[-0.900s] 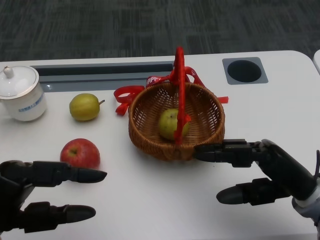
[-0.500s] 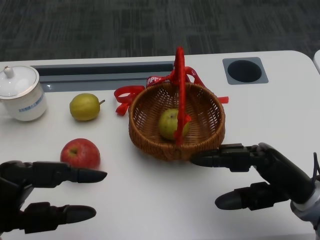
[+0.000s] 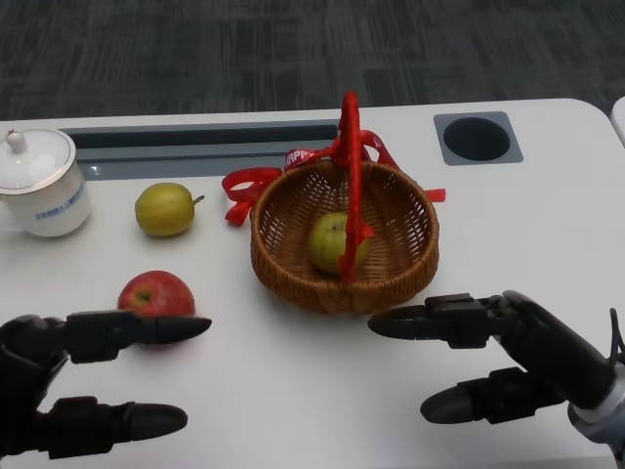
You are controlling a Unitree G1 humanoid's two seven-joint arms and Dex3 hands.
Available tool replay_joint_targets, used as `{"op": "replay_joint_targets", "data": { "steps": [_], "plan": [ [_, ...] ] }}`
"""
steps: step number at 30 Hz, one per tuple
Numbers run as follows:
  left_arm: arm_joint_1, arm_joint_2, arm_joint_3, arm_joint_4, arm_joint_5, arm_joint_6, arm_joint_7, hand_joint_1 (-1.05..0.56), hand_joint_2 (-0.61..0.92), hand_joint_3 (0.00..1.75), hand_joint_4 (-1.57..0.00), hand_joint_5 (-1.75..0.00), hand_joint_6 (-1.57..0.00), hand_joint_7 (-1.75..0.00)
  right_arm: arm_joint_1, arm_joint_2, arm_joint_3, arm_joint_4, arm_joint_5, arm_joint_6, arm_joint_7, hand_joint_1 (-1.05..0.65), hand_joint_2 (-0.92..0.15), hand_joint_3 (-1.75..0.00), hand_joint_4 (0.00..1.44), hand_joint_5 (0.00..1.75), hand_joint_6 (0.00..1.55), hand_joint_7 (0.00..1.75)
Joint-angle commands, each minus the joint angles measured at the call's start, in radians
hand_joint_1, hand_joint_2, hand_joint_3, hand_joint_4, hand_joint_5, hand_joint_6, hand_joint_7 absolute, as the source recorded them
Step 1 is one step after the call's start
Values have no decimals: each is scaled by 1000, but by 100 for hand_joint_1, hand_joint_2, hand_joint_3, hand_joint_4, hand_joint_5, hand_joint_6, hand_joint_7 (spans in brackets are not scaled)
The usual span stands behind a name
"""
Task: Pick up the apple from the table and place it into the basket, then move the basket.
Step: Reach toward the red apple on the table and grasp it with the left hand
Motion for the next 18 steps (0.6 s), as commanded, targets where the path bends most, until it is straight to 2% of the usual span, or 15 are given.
{"op": "replay_joint_targets", "data": {
  "steps": [1,3,6,13,18],
  "plan": [
    [-14,24,55,-1,146,-26,89,-59,68,0,-45,0,-43,0,6,-16,-2,-11,21,7,8,-46,-92,0,71,0,65,0],
    [-40,39,64,27,225,-21,133,-68,68,1,-34,0,-33,0,5,-15,-2,-11,22,7,11,-46,-92,0,71,0,65,0],
    [-90,63,59,96,315,-11,191,-74,69,1,-33,-2,-31,-1,6,-14,-3,-14,21,8,12,-46,-92,0,71,0,65,0],
    [-208,103,8,290,464,10,321,-73,67,0,-36,-2,-34,-2,17,-18,-6,-25,22,12,12,-48,-92,0,72,0,65,0],
    [-318,124,-64,497,537,15,407,-69,67,0,-36,-1,-33,-1,24,-22,-2,-42,31,22,19,-47,-92,-1,72,0,65,0]
  ]
}}
